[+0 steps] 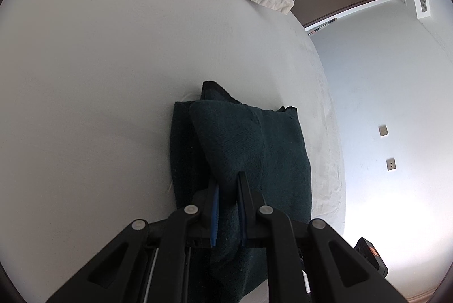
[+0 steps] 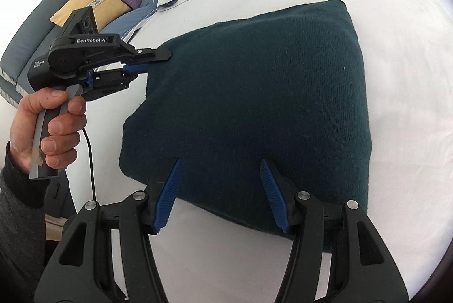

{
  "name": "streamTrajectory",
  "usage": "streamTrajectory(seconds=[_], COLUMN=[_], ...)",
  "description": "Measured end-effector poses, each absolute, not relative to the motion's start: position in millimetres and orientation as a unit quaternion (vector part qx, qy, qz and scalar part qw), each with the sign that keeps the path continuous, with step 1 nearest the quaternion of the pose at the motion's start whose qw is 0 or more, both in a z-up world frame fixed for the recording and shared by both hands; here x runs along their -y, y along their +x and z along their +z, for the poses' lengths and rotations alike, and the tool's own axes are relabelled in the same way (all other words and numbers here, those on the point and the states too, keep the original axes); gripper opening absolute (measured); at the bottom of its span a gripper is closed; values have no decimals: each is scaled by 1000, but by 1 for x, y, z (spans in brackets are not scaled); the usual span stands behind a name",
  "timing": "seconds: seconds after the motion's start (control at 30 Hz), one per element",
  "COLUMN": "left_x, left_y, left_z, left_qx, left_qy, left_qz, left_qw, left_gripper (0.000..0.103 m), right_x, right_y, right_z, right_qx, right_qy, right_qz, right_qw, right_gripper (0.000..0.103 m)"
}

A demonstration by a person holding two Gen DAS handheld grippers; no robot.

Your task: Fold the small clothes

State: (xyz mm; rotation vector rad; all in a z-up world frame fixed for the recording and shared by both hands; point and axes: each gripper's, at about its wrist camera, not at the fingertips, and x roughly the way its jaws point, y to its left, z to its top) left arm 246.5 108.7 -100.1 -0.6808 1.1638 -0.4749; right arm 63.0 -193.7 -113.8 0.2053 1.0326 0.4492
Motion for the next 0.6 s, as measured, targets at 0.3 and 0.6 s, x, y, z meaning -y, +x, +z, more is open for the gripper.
streamTrajectory(seconds=[0.3, 0.6], left_x=[-112, -60], left_y=[243, 187], left_z=[-128, -75], left_qx=[-529, -477], left_qy=[-321, -144], left_qz=[-174, -155], left_qw=[766, 853], left_gripper=[29, 40], right_x=[192, 262], right_y=[66, 70], right_z=[-105, -93], right_qx=[-482, -449], right_qy=[96, 163], right_qz=[212, 139], right_qw=[844, 868], right_gripper=[55, 55])
